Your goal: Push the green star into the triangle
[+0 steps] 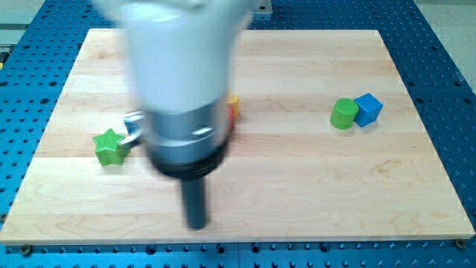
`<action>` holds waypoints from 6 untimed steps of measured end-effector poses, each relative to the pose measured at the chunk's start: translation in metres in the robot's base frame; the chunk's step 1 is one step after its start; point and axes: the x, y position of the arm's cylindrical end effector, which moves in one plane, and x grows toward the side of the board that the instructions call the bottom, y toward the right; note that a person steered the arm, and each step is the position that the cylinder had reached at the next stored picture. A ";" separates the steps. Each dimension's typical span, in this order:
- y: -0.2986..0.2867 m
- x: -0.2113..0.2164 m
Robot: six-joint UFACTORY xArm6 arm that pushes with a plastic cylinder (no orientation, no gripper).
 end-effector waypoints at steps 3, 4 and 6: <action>-0.110 -0.076; -0.150 -0.076; -0.087 -0.139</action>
